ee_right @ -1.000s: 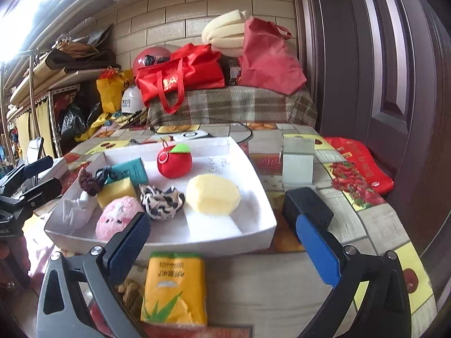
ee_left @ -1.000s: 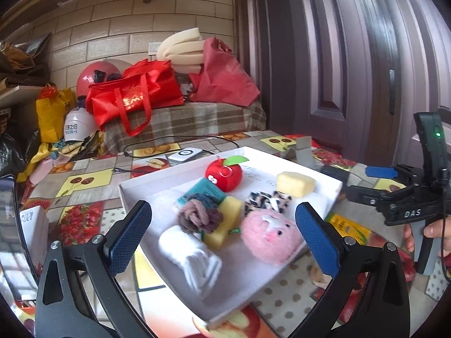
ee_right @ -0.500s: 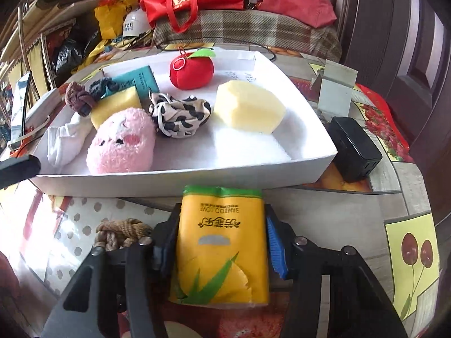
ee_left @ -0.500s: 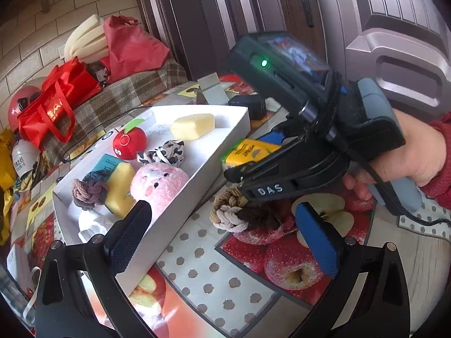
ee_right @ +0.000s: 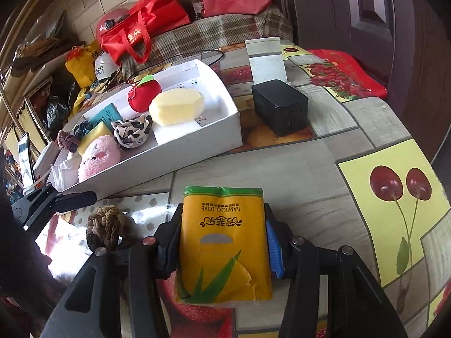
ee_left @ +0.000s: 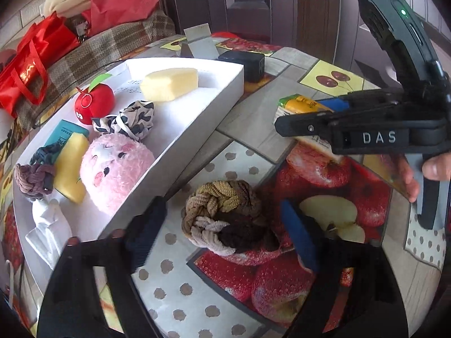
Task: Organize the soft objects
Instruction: 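Grasp the braided rope hair ties with the left tool while the right grasps the yellow bamboo tissue pack, then lower the rope hair ties into the box with the left tool while the right drops the bamboo pack in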
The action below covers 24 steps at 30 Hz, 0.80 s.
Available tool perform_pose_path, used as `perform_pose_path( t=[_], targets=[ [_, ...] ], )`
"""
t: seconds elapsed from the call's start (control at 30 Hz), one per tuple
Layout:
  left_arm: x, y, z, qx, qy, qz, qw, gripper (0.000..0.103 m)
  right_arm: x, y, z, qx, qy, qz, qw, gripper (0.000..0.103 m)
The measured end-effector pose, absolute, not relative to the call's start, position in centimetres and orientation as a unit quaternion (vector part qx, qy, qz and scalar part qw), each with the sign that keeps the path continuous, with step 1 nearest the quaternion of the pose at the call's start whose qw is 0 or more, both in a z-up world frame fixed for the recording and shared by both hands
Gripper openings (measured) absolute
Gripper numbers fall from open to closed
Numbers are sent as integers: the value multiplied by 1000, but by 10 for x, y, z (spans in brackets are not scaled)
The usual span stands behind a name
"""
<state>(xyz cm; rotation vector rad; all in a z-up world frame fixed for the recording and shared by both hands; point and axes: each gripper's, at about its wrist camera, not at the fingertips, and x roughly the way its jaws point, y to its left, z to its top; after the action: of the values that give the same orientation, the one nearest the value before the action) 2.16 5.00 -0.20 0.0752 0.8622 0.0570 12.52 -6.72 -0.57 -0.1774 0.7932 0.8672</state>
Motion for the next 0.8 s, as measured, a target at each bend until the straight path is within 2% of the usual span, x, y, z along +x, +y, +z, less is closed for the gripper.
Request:
perform_pose_path(
  t=[0.03, 0.1, 0.13, 0.33, 0.53, 0.63, 0.8],
  targets=[
    [21, 51, -2, 29, 417, 18, 908, 49, 125, -67, -6, -85, 373, 408, 829, 51],
    [20, 51, 0, 26, 414, 8, 910, 39, 124, -68, -6, -86, 372, 407, 830, 51],
    [18, 48, 1, 35, 409, 12, 912, 38, 124, -67, -5, -86, 371, 407, 830, 50],
    [-21, 23, 26, 110, 289, 36, 950, 37, 119, -83, 8, -55, 330, 406, 850, 50],
    [-74, 36, 51, 84, 148, 84, 982, 38, 79, -116, 35, -15, 190, 396, 898, 50],
    [-84, 57, 56, 42, 134, 121, 983, 38, 61, -127, 45, 11, 141, 399, 906, 51],
    [-89, 78, 56, -9, 136, 149, 979, 38, 42, -111, 50, 7, 131, 414, 901, 51]
  ],
)
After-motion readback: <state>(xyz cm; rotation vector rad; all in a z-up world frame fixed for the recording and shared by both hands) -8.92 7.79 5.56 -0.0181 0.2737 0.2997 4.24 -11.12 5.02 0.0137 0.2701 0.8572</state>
